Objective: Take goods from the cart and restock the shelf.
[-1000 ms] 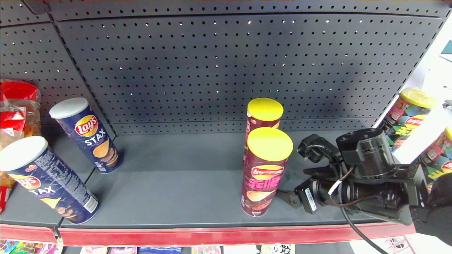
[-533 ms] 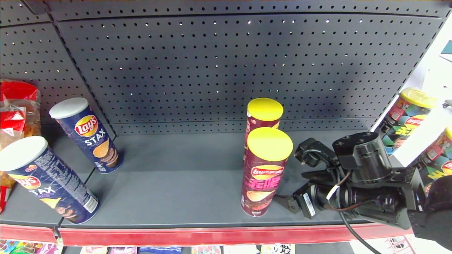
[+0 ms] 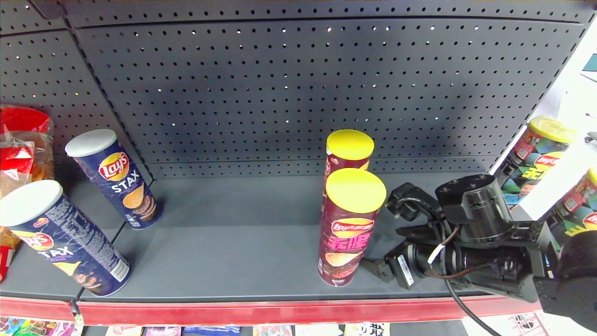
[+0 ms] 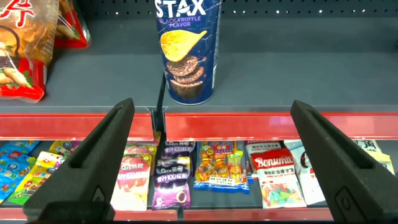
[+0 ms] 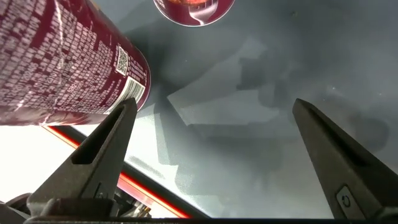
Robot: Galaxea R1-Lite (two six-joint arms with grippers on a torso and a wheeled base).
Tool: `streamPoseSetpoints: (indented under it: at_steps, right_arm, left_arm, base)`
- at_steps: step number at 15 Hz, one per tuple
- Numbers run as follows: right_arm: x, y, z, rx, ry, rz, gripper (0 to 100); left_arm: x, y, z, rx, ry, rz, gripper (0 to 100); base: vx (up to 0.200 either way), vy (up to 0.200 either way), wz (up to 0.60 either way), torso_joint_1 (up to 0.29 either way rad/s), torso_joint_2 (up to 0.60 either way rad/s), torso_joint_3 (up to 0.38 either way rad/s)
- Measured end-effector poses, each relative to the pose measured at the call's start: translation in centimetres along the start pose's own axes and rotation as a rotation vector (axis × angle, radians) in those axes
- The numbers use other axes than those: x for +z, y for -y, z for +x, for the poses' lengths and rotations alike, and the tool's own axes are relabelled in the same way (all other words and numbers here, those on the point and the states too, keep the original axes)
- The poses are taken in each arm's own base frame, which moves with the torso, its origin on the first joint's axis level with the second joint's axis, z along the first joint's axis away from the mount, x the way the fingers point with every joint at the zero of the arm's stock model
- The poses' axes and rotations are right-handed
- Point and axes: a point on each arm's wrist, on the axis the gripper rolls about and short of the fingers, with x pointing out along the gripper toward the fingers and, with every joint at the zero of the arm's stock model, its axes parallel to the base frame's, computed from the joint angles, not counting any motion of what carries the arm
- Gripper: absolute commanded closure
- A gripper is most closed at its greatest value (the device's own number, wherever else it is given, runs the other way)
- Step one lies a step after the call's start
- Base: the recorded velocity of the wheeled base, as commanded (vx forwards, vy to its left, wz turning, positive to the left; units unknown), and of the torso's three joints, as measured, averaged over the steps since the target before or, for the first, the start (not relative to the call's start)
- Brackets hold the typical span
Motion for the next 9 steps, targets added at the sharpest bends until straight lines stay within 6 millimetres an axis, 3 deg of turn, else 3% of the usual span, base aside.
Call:
streamPoseSetpoints:
  at_steps: [9]
  right_arm:
    - [-0.05,-0.15,0.04,0.004,-0.002,-0.004,0]
  left_arm:
    - [0.0,0.0,0.0,0.0,0.0,0.0,0]
  base:
    - [0.0,0.0,0.0,0.0,0.0,0.0]
